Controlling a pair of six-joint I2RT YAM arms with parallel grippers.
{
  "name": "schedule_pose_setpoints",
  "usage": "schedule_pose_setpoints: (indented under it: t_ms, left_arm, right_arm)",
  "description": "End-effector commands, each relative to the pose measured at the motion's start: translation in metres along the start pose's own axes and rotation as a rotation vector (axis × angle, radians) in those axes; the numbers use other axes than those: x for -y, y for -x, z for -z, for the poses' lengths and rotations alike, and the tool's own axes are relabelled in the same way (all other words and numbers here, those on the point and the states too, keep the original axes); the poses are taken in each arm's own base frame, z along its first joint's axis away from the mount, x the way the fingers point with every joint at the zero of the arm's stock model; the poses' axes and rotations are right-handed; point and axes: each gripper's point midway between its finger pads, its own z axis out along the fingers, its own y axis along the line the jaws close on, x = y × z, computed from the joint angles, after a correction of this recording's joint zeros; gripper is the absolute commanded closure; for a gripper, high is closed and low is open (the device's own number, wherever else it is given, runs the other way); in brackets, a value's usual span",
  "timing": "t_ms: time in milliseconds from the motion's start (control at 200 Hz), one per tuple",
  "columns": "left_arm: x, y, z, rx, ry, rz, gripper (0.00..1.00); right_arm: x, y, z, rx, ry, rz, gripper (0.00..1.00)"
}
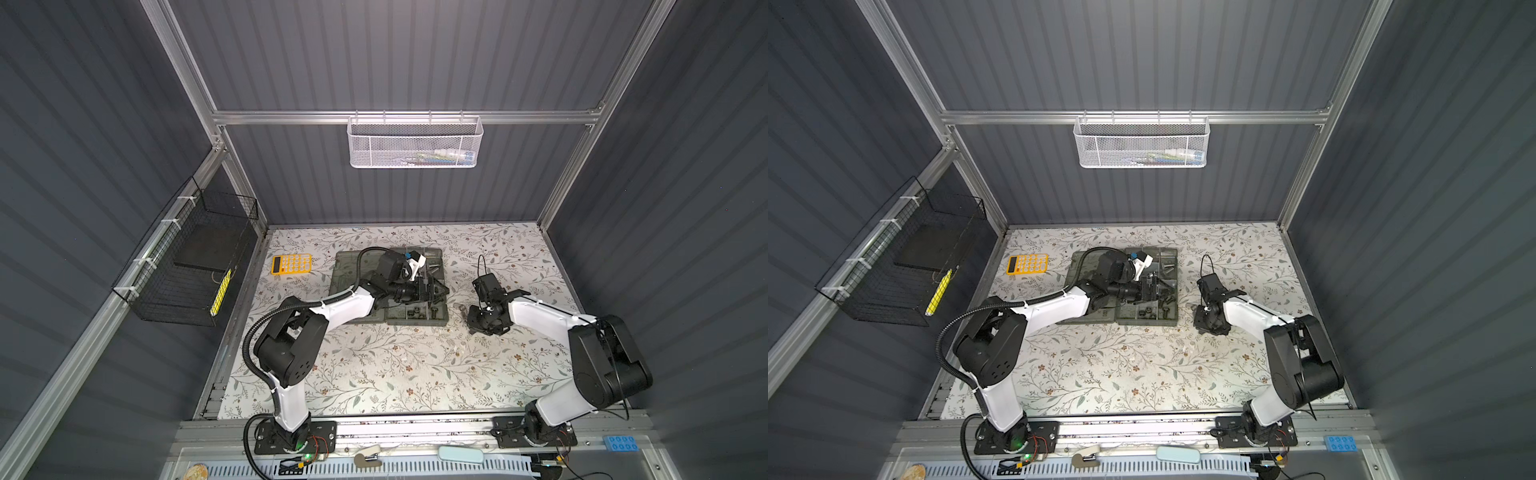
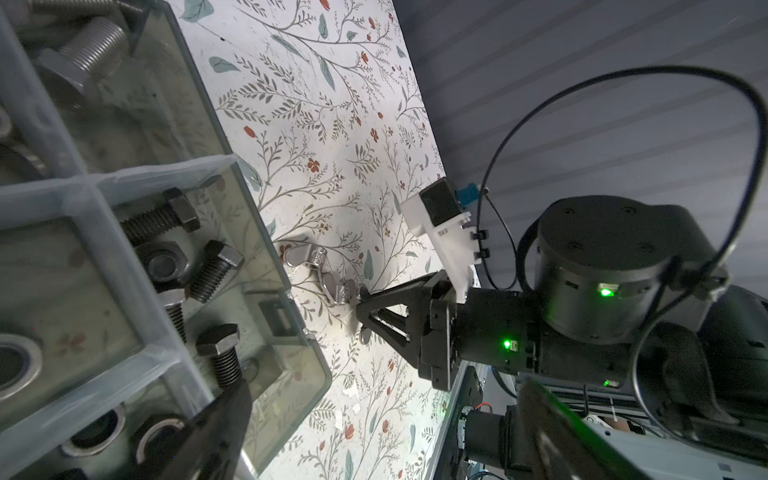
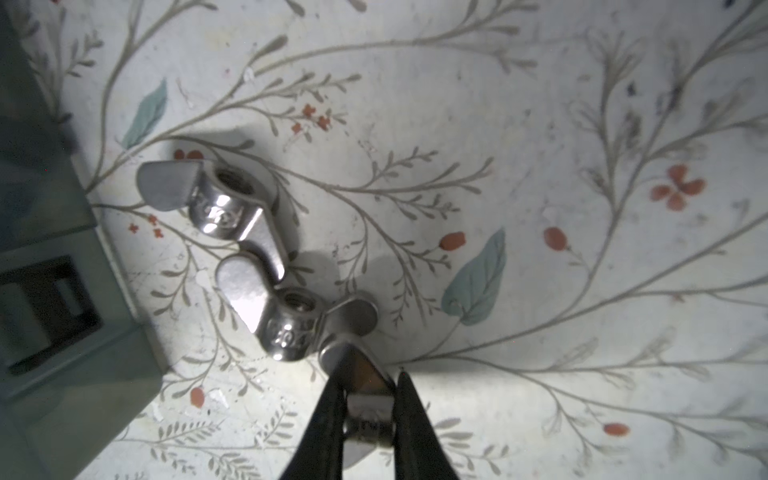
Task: Sort the screws and nuts into containers
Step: 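Lower the right gripper and grasp a silver wing nut in the pile, then carry the wing nut over the organizer compartment with the right gripper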
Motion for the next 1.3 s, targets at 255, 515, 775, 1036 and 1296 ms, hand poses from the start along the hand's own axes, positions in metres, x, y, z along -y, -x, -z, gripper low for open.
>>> schedule_pose_setpoints:
  t_ms: [255,515,775,1036,1296]
  left_arm:
    - [0.015,0.009,0.007,0.014,0.003,-0.078,0.0]
    - [0.003,0.027,0.024,0.069,0.028,-0.051,0.0]
    - [-0.017,0.06,0.056,0.172,0.024,0.016,0.0]
    - [-0.033,0.075,0.074,0.229,0.036,0.05,0.0]
    - [-0.042,0.077,0.08,0.243,0.065,0.05,0.0]
  right_arm:
    - [-0.048,0.036,0.047,0.083,0.239,-0.01,0.89]
    - [-0.097,0.069,0.073,0.131,0.453,-0.017,0.89]
    - [-0.15,0.099,0.088,0.105,0.671,-0.036,0.88]
    - [-0.191,0.126,0.083,0.065,0.845,-0.093,0.86]
    - [-0.22,0.142,0.065,0.025,0.943,-0.131,0.86]
